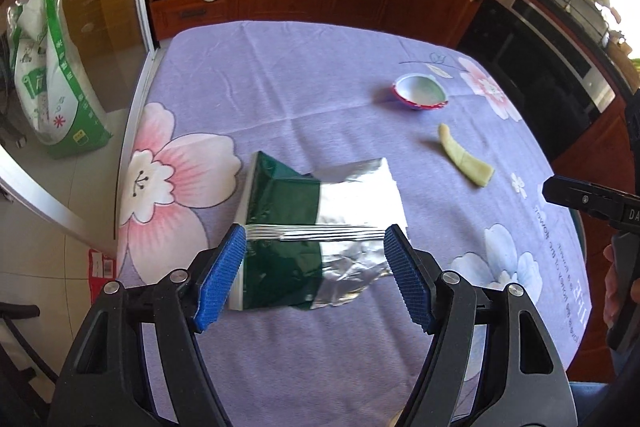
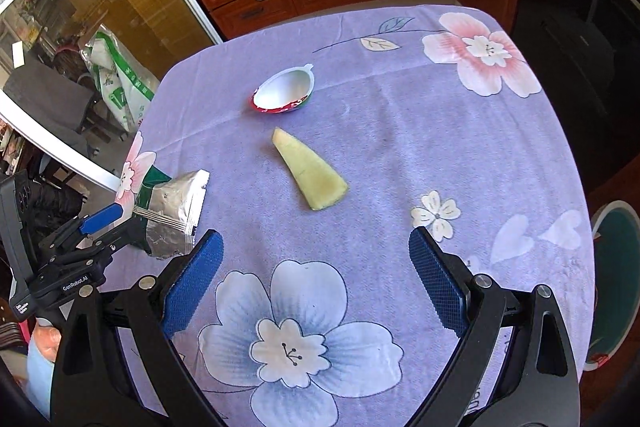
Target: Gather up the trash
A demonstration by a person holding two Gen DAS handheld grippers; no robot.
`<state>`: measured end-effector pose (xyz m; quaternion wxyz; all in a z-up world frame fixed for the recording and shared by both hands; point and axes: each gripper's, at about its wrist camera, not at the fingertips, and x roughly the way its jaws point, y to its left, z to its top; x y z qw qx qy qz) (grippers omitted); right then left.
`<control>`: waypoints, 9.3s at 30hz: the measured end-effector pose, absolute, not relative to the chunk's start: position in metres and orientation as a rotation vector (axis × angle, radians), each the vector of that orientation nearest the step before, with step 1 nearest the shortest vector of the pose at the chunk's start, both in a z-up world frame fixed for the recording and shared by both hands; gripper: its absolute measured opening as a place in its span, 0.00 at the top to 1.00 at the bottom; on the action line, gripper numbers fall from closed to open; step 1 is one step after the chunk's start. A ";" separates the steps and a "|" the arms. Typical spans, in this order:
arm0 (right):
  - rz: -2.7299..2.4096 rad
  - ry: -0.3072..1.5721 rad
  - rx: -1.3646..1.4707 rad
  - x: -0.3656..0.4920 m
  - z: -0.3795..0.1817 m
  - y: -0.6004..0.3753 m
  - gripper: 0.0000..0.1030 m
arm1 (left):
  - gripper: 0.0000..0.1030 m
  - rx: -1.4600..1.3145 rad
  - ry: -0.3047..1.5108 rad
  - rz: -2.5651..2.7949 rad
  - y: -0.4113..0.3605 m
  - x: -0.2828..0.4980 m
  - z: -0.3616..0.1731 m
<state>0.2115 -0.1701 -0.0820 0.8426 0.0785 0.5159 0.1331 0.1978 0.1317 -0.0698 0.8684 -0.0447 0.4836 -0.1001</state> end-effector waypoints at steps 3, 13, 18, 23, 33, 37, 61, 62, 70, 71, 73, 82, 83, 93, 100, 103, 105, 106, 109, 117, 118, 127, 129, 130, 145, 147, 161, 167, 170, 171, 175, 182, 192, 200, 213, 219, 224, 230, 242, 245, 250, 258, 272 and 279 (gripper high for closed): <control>0.297 1.103 0.157 0.217 -0.088 -0.162 0.13 | 0.29 -0.100 1.029 -0.201 0.145 0.200 -0.078; 0.293 1.129 0.147 0.228 -0.101 -0.154 0.13 | 0.18 -0.143 1.064 -0.295 0.138 0.213 -0.096; 0.288 1.131 0.152 0.229 -0.104 -0.155 0.13 | 0.19 -0.083 1.045 -0.311 0.113 0.216 -0.098; 0.291 1.133 0.154 0.230 -0.106 -0.156 0.13 | 0.28 -0.033 1.031 -0.332 0.089 0.215 -0.098; 0.288 1.122 0.160 0.233 -0.105 -0.166 0.13 | 0.49 -0.043 1.027 -0.347 0.067 0.225 -0.098; 0.286 1.120 0.165 0.233 -0.105 -0.169 0.13 | 0.53 -0.037 1.021 -0.344 0.063 0.223 -0.096; 0.293 1.088 0.172 0.219 -0.091 -0.171 0.13 | 0.91 -0.173 0.914 -0.249 0.115 0.211 -0.033; 0.295 1.088 0.167 0.220 -0.091 -0.170 0.13 | 0.91 -0.175 0.909 -0.247 0.116 0.212 -0.031; 0.309 1.073 0.120 0.255 -0.091 -0.157 0.13 | 0.91 -0.175 0.890 -0.262 0.108 0.237 -0.030; 0.312 1.071 0.115 0.262 -0.092 -0.155 0.13 | 0.91 -0.179 0.887 -0.267 0.109 0.239 -0.031; 0.317 1.066 0.101 0.275 -0.093 -0.150 0.13 | 0.91 -0.186 0.885 -0.271 0.111 0.244 -0.034; 0.330 1.059 0.045 0.335 -0.106 -0.127 0.25 | 0.91 -0.213 0.911 -0.257 0.115 0.258 -0.050; 0.331 1.064 0.038 0.341 -0.109 -0.124 0.28 | 0.91 -0.217 0.911 -0.257 0.116 0.259 -0.051; 0.331 1.090 -0.001 0.362 -0.127 -0.107 0.50 | 0.91 -0.226 0.913 -0.247 0.118 0.262 -0.056; 0.349 1.074 -0.033 0.352 -0.128 -0.097 0.90 | 0.91 -0.241 0.911 -0.231 0.120 0.258 -0.059; 0.359 1.054 -0.048 0.345 -0.122 -0.093 0.94 | 0.91 -0.236 0.911 -0.225 0.120 0.257 -0.058; 0.367 1.044 -0.051 0.337 -0.116 -0.094 0.95 | 0.91 -0.238 0.910 -0.226 0.119 0.254 -0.056; 0.366 1.035 -0.053 0.333 -0.113 -0.094 0.95 | 0.91 -0.238 0.908 -0.227 0.118 0.253 -0.055; 0.358 1.010 -0.045 0.322 -0.100 -0.100 0.95 | 0.91 -0.232 0.904 -0.229 0.114 0.248 -0.050; 0.344 0.956 -0.027 0.281 -0.066 -0.125 0.95 | 0.91 -0.210 0.872 -0.236 0.099 0.220 -0.027; 0.342 0.953 -0.021 0.274 -0.063 -0.130 0.95 | 0.91 -0.205 0.867 -0.238 0.097 0.216 -0.023; 0.303 0.925 0.046 0.215 -0.043 -0.182 0.95 | 0.91 -0.162 0.838 -0.290 0.066 0.176 0.007; 0.291 0.918 0.062 0.201 -0.040 -0.195 0.95 | 0.91 -0.150 0.838 -0.320 0.051 0.169 0.012; 0.284 0.913 0.070 0.194 -0.038 -0.202 0.95 | 0.91 -0.139 0.836 -0.334 0.043 0.166 0.014; 0.101 0.828 0.236 0.112 -0.024 -0.351 0.95 | 0.91 0.031 0.841 -0.579 -0.106 0.146 0.027; 0.070 0.820 0.260 0.105 -0.027 -0.373 0.95 | 0.91 0.059 0.842 -0.610 -0.129 0.143 0.027; -0.134 0.827 0.427 0.054 -0.065 -0.508 0.95 | 0.91 0.209 0.887 -0.791 -0.268 0.133 0.008; -0.191 0.851 0.457 0.050 -0.084 -0.542 0.95 | 0.91 0.249 0.930 -0.839 -0.312 0.134 -0.011; -0.207 0.868 0.474 0.051 -0.095 -0.553 0.95 | 0.91 0.266 0.948 -0.856 -0.330 0.135 -0.021; -0.211 0.877 0.478 0.051 -0.098 -0.556 0.95 | 0.91 0.270 0.956 -0.862 -0.335 0.135 -0.024; -0.228 0.904 0.492 0.056 -0.109 -0.562 0.95 | 0.91 0.290 0.983 -0.886 -0.353 0.135 -0.037; -0.258 0.937 0.493 0.058 -0.121 -0.577 0.94 | 0.91 0.317 1.021 -0.912 -0.378 0.136 -0.056; -0.269 0.961 0.477 0.064 -0.127 -0.581 0.91 | 0.88 0.330 1.054 -0.923 -0.392 0.144 -0.073; -0.285 0.920 0.440 0.064 -0.119 -0.575 0.35 | 0.42 0.355 1.011 -0.900 -0.391 0.144 -0.069; -0.271 0.928 0.424 0.068 -0.110 -0.564 0.15 | 0.22 0.254 0.989 -0.847 -0.366 0.150 -0.053; -0.260 0.907 0.396 0.062 -0.096 -0.554 0.11 | 0.09 0.229 0.930 -0.813 -0.350 0.141 -0.035; -0.241 0.871 0.367 0.052 -0.076 -0.543 0.06 | 0.04 0.219 0.872 -0.771 -0.333 0.129 -0.013; -0.209 0.827 0.332 0.032 -0.049 -0.527 0.06 | 0.04 0.231 0.832 -0.706 -0.309 0.112 0.013; -0.173 0.825 0.224 -0.014 -0.010 -0.487 0.06 | 0.04 0.293 0.703 -0.526 -0.246 0.057 0.053; -0.177 0.837 0.205 -0.028 -0.008 -0.477 0.06 | 0.04 0.260 0.729 -0.538 -0.234 0.048 0.052; -0.191 0.853 0.172 -0.045 -0.010 -0.465 0.06 | 0.04 0.248 0.768 -0.524 -0.220 0.032 0.041; -0.209 0.874 0.153 -0.063 -0.024 -0.455 0.06 | 0.04 0.261 0.815 -0.503 -0.217 0.021 0.017; -0.200 0.961 0.138 -0.049 -0.059 -0.445 0.06 | 0.04 0.250 0.895 -0.471 -0.214 0.038 -0.018; -0.194 0.985 0.117 -0.039 -0.067 -0.438 0.06 | 0.04 0.249 0.907 -0.461 -0.211 0.046 -0.026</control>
